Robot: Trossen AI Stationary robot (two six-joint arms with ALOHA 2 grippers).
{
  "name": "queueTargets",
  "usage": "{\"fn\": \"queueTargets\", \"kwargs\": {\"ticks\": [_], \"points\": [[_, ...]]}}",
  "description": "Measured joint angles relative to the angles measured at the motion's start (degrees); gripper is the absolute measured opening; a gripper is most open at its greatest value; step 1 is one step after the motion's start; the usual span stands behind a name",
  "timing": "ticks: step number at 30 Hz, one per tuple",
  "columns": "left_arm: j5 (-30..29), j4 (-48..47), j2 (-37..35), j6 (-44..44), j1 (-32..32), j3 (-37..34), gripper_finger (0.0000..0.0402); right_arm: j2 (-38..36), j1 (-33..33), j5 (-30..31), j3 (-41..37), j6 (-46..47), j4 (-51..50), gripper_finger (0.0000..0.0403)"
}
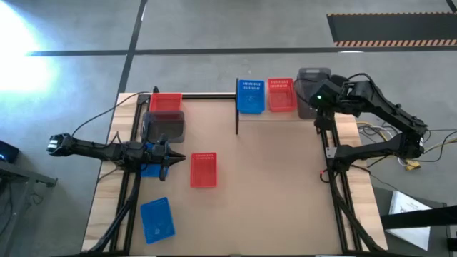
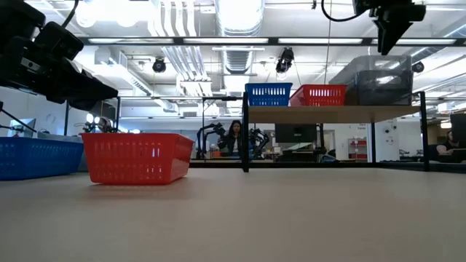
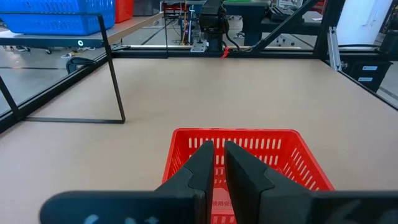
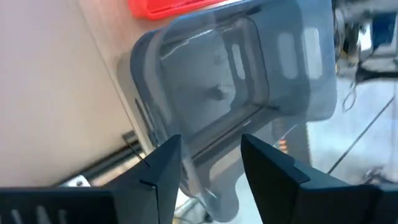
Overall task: Stack baskets on shelf by color
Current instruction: Stack the right black bin on the other black bin on the shelf, then stack the bottom red bin on the other red bin on the shelf
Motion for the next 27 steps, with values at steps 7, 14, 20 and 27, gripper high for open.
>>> {"fn": "queueTargets", "kwargs": {"ticks": [7, 14, 20, 27], "points": [[0.0, 0.0, 0.0, 0.0, 0.0, 0.0, 0.0022, 0.0, 0.1, -5.1, 0.0, 13.3, 0.6, 0.013], [0.0, 0.0, 0.0, 0.0, 0.0, 0.0, 0.0022, -0.6, 7.2, -14.3, -3.6, 21.9, 13.1, 0.009], [0.0, 0.0, 0.0, 0.0, 0.0, 0.0, 0.0022, -1.0, 21.0, -16.5, -17.3, 24.1, 41.6, 0.006], [0.0, 0.0, 0.0, 0.0, 0.0, 0.0, 0.0022, 6.9, 35.1, -16.9, -34.8, 22.7, 85.4, 0.0042]]}}
